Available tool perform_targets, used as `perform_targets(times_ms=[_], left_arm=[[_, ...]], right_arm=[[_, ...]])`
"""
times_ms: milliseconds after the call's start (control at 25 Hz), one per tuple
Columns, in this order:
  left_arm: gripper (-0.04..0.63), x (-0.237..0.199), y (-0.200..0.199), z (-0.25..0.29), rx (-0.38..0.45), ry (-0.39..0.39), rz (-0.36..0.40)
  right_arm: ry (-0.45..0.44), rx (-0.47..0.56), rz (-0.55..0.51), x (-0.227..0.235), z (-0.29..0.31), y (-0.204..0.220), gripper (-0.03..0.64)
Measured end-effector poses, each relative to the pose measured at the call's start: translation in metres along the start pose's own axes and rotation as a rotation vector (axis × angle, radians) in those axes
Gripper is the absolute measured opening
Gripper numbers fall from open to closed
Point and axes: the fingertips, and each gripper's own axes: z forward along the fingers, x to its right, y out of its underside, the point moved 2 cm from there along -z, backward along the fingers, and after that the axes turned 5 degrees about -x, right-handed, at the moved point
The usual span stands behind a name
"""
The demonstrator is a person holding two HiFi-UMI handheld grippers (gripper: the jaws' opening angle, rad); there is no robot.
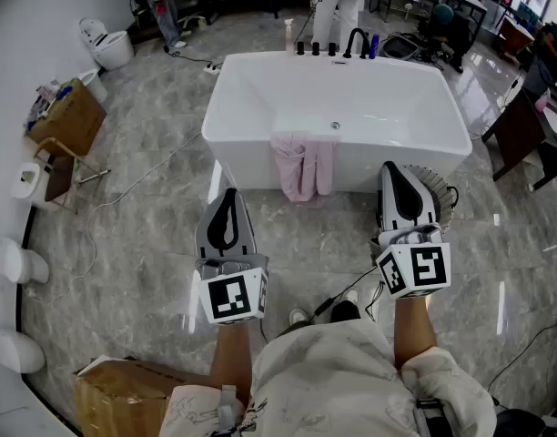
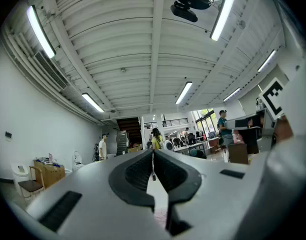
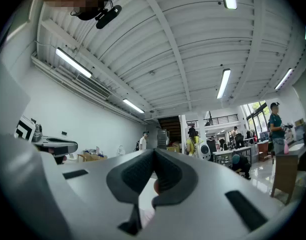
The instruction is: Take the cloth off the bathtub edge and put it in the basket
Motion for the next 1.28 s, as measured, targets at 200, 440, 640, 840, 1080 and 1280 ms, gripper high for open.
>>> perform_targets(times_ms=[200, 440, 640, 840, 1080, 1280], left_arm=[[0.006, -0.010, -0.001, -0.011, -0.003, 0.000, 0.010], [0.006, -0.025, 0.005, -0.022, -0.005, 0.013, 0.011], [0.006, -0.032, 0.011, -0.026, -0.010, 0.020, -0.014], [0.006, -0.032, 0.017, -0.028, 0.001, 0.031, -0.031], [0.006, -0.035, 0.021, -0.020, -0.001, 0.026, -0.028], [0.007, -0.037, 0.024, 0.002, -0.006, 0.020, -0.010]], right_arm=[[0.008, -0.013, -0.005, -0.016, -0.006, -0.001, -0.012], [0.032, -0.013, -0.017, -0.037, -0.015, 0.001, -0.012], [0.029, -0.019, -0.036, -0.049, -0.018, -0.003, -0.011], [0.026, -0.028, -0.054, -0.055, -0.015, -0.002, -0.011], [0.012, -0.026, -0.059, -0.058, -0.002, 0.007, -0.011], [0.004, -0.026, -0.026, -0.047, 0.022, 0.019, -0.011]])
